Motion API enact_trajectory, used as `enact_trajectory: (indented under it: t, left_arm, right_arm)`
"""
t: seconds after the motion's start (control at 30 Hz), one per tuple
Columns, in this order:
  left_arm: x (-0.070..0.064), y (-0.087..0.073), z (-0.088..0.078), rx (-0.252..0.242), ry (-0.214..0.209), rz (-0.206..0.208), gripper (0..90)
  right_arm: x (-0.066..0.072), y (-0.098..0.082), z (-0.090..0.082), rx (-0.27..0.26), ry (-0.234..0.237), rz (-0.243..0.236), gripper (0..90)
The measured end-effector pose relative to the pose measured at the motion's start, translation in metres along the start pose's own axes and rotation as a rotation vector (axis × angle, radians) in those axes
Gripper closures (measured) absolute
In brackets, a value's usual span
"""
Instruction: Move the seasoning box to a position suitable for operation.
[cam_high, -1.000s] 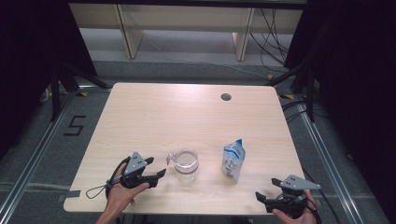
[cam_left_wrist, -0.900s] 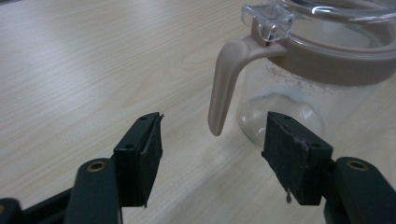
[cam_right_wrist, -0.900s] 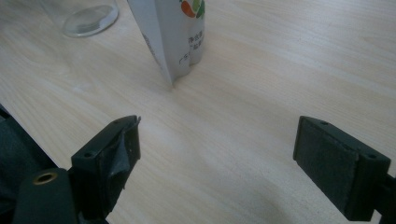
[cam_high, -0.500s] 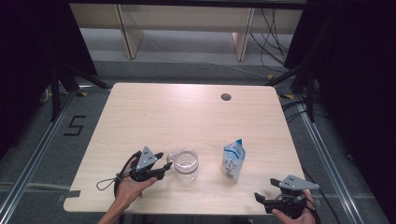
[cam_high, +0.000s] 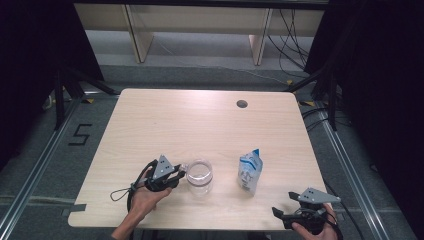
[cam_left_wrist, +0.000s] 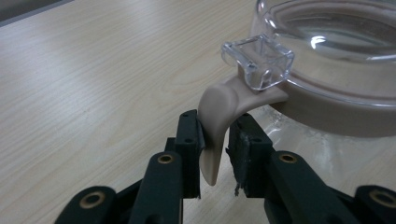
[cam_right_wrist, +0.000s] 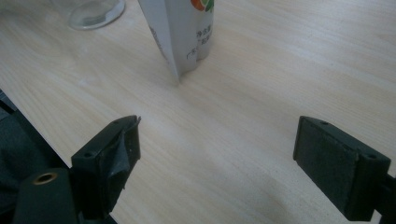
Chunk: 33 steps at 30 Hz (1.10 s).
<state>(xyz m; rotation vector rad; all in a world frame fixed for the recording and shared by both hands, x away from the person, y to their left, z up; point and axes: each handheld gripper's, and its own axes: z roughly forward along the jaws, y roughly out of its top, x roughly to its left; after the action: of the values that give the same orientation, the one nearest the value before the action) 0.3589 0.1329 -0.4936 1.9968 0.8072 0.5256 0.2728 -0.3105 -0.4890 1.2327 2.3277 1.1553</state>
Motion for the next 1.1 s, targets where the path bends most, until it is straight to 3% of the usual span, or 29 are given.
enact_trajectory:
  t: [0.03, 0.17, 0.33, 0.43, 0.47, 0.5, 0.53, 0.57, 0.6, 0.63, 0.67, 0.73, 0.83, 0.9, 0.93, 1.0, 1.1]
  left_arm:
    - [0.0, 0.0, -0.001, 0.002, 0.011, -0.003, 76.1]
    - [-0.001, 0.0, -0.002, 0.0, 0.009, -0.029, 79.5]
    - [-0.003, 0.001, -0.006, 0.037, 0.04, -0.009, 80.1]
    - [-0.005, 0.001, -0.006, 0.032, 0.043, -0.015, 80.2]
    - [-0.006, 0.001, -0.007, 0.035, 0.046, -0.025, 80.2]
    - [-0.006, 0.001, -0.007, 0.036, 0.043, -0.019, 80.2]
    - [-0.01, 0.0, -0.007, 0.023, 0.052, -0.048, 80.1]
    - [-0.009, 0.0, -0.01, 0.045, 0.051, -0.021, 80.0]
    - [-0.009, 0.0, -0.01, 0.045, 0.051, -0.021, 79.9]
    - [-0.014, -0.001, -0.011, 0.035, 0.066, -0.054, 79.8]
    - [-0.015, -0.001, -0.013, 0.051, 0.063, -0.036, 79.7]
    - [-0.017, -0.002, -0.014, 0.041, 0.065, -0.054, 79.4]
    - [-0.021, -0.003, -0.019, 0.065, 0.061, -0.027, 78.8]
    - [-0.024, -0.004, -0.021, 0.063, 0.053, -0.037, 78.7]
    - [-0.026, -0.004, -0.021, 0.051, 0.05, -0.048, 78.6]
    - [-0.028, -0.004, -0.024, 0.072, 0.045, -0.038, 78.3]
    - [-0.034, -0.005, -0.024, 0.056, 0.035, -0.076, 77.4]
  right_arm:
    - [-0.002, 0.0, 0.001, -0.009, 0.0, -0.021, 15.6]
    - [-0.002, 0.0, 0.001, -0.001, -0.002, -0.024, 15.6]
    - [-0.002, 0.0, 0.001, -0.011, 0.0, -0.022, 15.5]
    - [-0.002, 0.0, 0.0, -0.006, -0.004, -0.025, 15.6]
    - [0.001, 0.0, 0.0, 0.002, -0.003, 0.005, 15.6]
    - [0.001, 0.0, 0.0, 0.002, -0.003, 0.005, 15.6]
    - [0.0, 0.0, 0.0, 0.001, -0.003, -0.004, 15.6]
    - [0.0, 0.0, 0.0, 0.0, -0.001, -0.004, 15.6]
    - [0.0, 0.0, 0.001, -0.009, 0.0, -0.002, 15.6]
    - [0.0, 0.0, 0.001, -0.01, 0.001, 0.0, 15.5]
    - [0.0, 0.0, 0.001, -0.006, 0.002, 0.004, 15.5]
    - [0.0, 0.0, 0.0, 0.0, -0.002, -0.004, 15.5]
    - [0.001, 0.0, 0.0, 0.003, 0.001, 0.003, 15.6]
    - [0.001, 0.0, 0.001, 0.001, 0.001, -0.005, 15.6]
    - [-0.001, 0.001, 0.001, -0.006, -0.009, -0.034, 15.6]
    - [-0.001, 0.001, 0.001, -0.006, -0.005, -0.033, 15.6]
    - [-0.001, 0.001, 0.001, -0.002, -0.007, -0.03, 15.6]
